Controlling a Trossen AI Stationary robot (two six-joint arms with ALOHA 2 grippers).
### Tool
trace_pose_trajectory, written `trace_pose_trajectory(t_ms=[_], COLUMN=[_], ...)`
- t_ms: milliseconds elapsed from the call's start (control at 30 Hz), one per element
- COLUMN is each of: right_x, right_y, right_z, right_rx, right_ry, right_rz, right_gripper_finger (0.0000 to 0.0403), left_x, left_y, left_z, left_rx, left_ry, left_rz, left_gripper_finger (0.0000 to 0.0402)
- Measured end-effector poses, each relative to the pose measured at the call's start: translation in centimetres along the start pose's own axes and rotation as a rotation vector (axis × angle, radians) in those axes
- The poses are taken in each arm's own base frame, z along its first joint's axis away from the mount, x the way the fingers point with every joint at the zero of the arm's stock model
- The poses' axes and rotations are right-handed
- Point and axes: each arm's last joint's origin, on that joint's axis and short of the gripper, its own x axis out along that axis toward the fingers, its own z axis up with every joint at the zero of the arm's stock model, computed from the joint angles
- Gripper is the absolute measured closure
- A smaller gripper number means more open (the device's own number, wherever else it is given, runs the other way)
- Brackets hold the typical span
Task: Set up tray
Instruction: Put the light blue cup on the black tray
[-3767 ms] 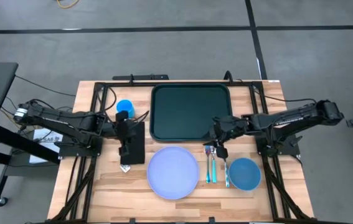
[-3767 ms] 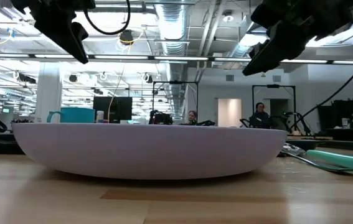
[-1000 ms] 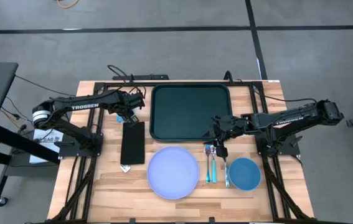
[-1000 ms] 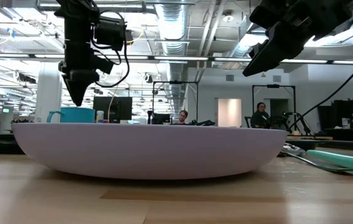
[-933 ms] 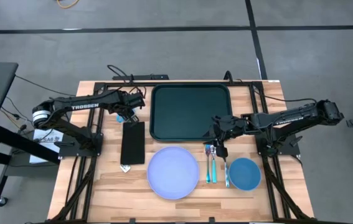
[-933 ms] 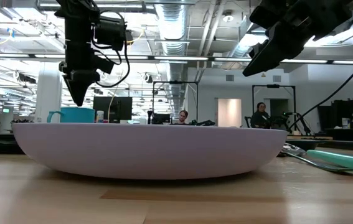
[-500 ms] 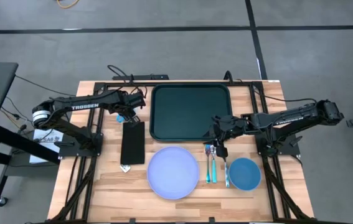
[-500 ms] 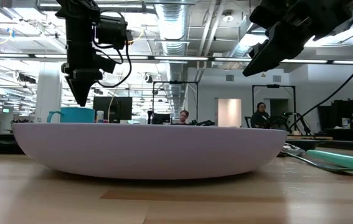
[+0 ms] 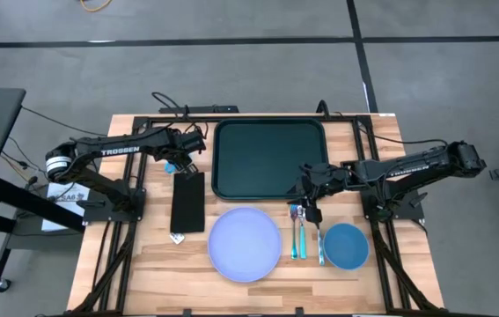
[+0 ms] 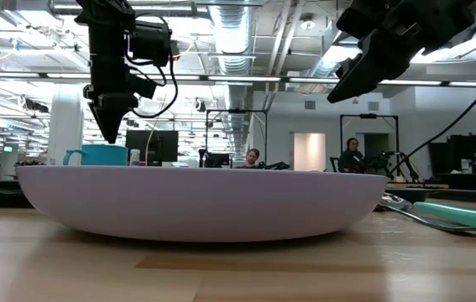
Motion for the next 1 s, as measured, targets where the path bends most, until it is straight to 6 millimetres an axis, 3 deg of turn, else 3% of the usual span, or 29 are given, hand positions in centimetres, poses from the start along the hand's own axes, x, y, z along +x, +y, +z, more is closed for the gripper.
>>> trace_pose_trajectory(t_ms=[167, 467, 1000], right_x=[0.0, 0.0, 0.0], right_y=[0.0, 0.0, 0.0], right_z=[0.0, 0.0, 0.0], right_rx=[0.000, 0.003, 0.007], right_ry=[0.000, 0.000, 0.000], right_rz=[0.000, 0.001, 0.001], right_gripper_finger=[0.0269, 0.0269, 0.0269], left_x=[0.0, 1.8, 1.9], left_y=[0.0, -0.4, -0.4], left_z=[0.0, -0.9, -0.9], left_rx=[0.000, 0.020, 0.031], left_ry=[0.000, 0.009, 0.020], left_rz=[0.000, 0.021, -0.025], left_gripper_finger=[0.0269, 0.0269, 0.0269])
